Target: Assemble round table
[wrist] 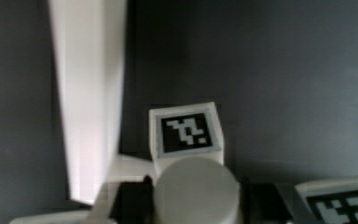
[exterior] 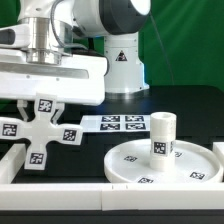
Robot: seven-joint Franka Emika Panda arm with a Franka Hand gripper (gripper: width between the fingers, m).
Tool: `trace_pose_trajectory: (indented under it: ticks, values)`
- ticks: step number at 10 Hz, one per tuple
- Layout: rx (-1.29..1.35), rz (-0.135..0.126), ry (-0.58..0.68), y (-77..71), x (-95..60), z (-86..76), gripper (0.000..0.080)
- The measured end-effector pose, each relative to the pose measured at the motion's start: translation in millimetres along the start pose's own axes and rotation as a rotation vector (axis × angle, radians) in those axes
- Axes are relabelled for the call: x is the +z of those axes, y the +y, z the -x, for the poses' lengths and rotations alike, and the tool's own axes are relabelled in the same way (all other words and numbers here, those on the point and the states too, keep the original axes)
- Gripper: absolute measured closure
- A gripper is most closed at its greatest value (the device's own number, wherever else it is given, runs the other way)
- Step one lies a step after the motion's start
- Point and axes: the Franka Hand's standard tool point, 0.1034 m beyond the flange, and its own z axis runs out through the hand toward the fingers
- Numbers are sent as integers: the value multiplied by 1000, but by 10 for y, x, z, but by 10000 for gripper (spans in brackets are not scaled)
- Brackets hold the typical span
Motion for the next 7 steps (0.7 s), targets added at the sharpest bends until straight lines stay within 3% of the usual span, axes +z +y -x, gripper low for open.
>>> trace_pose_trajectory:
  ticks: [1,2,3,7]
  values:
    - [5,47,48,57,47,4,577]
    - [40,16,53,-48,121,-24,577]
    - [56,3,63,-140,149,-106,577]
    - [53,4,68,-179,225,-115,577]
